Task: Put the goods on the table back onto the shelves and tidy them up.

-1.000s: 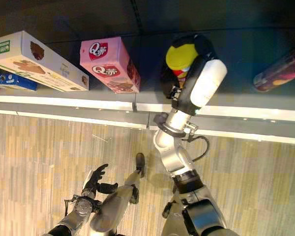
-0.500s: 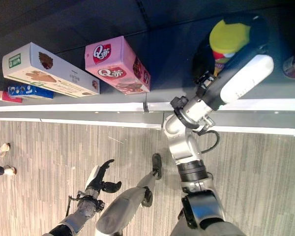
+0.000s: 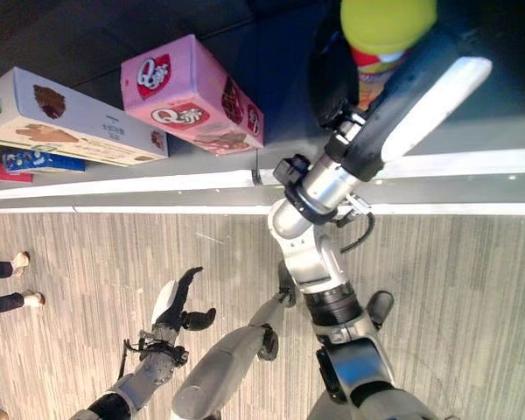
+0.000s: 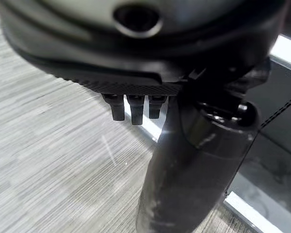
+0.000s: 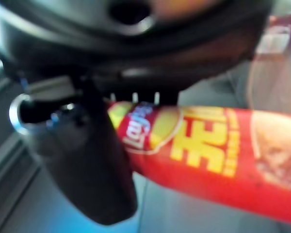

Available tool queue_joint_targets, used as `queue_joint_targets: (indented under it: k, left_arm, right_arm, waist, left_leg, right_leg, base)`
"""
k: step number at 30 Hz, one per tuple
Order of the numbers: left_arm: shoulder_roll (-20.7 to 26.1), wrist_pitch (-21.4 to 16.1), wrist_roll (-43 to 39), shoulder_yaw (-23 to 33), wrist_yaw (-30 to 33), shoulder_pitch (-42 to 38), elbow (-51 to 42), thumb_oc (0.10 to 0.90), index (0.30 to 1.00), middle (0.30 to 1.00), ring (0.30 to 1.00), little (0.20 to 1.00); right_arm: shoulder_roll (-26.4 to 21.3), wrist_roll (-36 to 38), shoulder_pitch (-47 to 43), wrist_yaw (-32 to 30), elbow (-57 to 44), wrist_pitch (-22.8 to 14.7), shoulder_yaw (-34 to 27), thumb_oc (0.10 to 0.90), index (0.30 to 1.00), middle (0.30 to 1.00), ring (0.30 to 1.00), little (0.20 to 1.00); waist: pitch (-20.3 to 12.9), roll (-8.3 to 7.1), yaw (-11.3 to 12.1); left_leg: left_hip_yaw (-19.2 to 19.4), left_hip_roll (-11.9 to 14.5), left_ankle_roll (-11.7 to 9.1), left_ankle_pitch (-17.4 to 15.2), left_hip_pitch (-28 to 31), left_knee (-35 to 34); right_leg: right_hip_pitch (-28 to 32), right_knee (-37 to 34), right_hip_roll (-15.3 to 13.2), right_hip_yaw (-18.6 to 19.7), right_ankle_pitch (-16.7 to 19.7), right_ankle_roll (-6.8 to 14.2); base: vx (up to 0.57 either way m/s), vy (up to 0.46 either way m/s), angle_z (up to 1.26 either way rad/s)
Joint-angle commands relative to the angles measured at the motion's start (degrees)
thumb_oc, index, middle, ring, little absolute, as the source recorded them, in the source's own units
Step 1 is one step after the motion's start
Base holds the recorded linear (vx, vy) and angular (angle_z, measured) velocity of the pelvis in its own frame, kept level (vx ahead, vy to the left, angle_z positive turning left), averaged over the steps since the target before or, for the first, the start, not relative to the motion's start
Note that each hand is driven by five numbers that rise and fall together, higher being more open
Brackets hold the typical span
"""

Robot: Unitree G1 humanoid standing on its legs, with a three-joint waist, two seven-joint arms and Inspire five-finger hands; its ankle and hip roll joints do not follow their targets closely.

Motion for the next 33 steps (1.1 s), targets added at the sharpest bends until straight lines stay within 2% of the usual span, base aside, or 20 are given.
queue_joint_targets:
  k: [1, 19, 20, 21, 33]
  left_arm:
    - [5.8, -1.4, 2.3, -1.0, 6.2, -1.1, -1.4, 0.800, 0.900, 0.900, 0.900, 0.900]
    - [6.9, -0.5, 2.7, 2.2, 9.2, -0.6, -2.7, 0.800, 0.900, 0.900, 0.900, 0.900]
    - [7.0, -0.5, 2.7, 2.3, 9.3, -0.6, -3.0, 0.800, 0.900, 0.900, 0.900, 0.900]
    - [7.0, -0.4, 2.7, 2.4, 9.3, -0.6, -2.9, 0.800, 0.900, 0.900, 0.900, 0.900]
    - [7.0, 0.1, 2.3, 3.4, 10.2, -0.8, -2.3, 0.800, 0.900, 0.900, 0.900, 0.900]
  right_arm:
    - [-0.4, -7.8, -5.7, 0.5, -6.9, -4.6, 3.6, 0.400, 0.300, 0.300, 0.300, 0.300]
    - [-2.1, -6.8, -2.8, 1.1, -4.8, -4.6, 5.8, 0.400, 0.300, 0.300, 0.300, 0.300]
    - [-2.2, -6.5, -2.7, 1.1, -4.3, -4.5, 5.9, 0.755, 0.832, 0.832, 0.832, 0.832]
    - [-2.3, -6.5, -2.4, 1.3, -3.9, -4.5, 6.0, 0.800, 0.900, 0.900, 0.900, 0.900]
    - [-1.8, -4.8, -1.4, -0.2, -2.2, -4.8, 4.5, 0.800, 0.900, 0.900, 0.900, 0.900]
  waist:
    - [-0.8, -5.15, 0.5]
    - [0.2, -7.46, -1.3]
    - [0.3, -7.55, -1.3]
    - [0.4, -7.62, -1.3]
    - [0.1, -8.13, -1.6]
  left_leg:
    - [0.3, 4.3, -6.0, -9.0, -4.2, 6.1]
    - [0.5, 4.9, -6.1, -9.3, -5.8, 6.6]
    - [0.4, 5.0, -6.1, -9.3, -5.9, 6.6]
    - [0.3, 5.1, -6.2, -9.3, -6.0, 6.6]
    - [0.2, 5.3, -6.4, -9.3, -6.0, 6.6]
  right_leg:
    - [-0.6, 0.0, -8.2, -1.3, 4.1, 4.2]
    - [-3.0, 1.1, -8.0, -0.7, 3.9, 3.9]
    - [-3.0, 1.0, -7.9, -0.7, 3.9, 3.8]
    - [-3.1, 1.1, -7.9, -0.7, 3.8, 3.8]
    - [-3.5, 1.3, -7.6, -0.6, 3.7, 3.8]
  base:
    - [0.01, 0.002, -0.04]
    - [0.00, -0.001, -0.01]
    - [0.00, 0.000, 0.00]
    - [0.00, 0.000, 0.00]
    - [0.00, 0.000, -0.02]
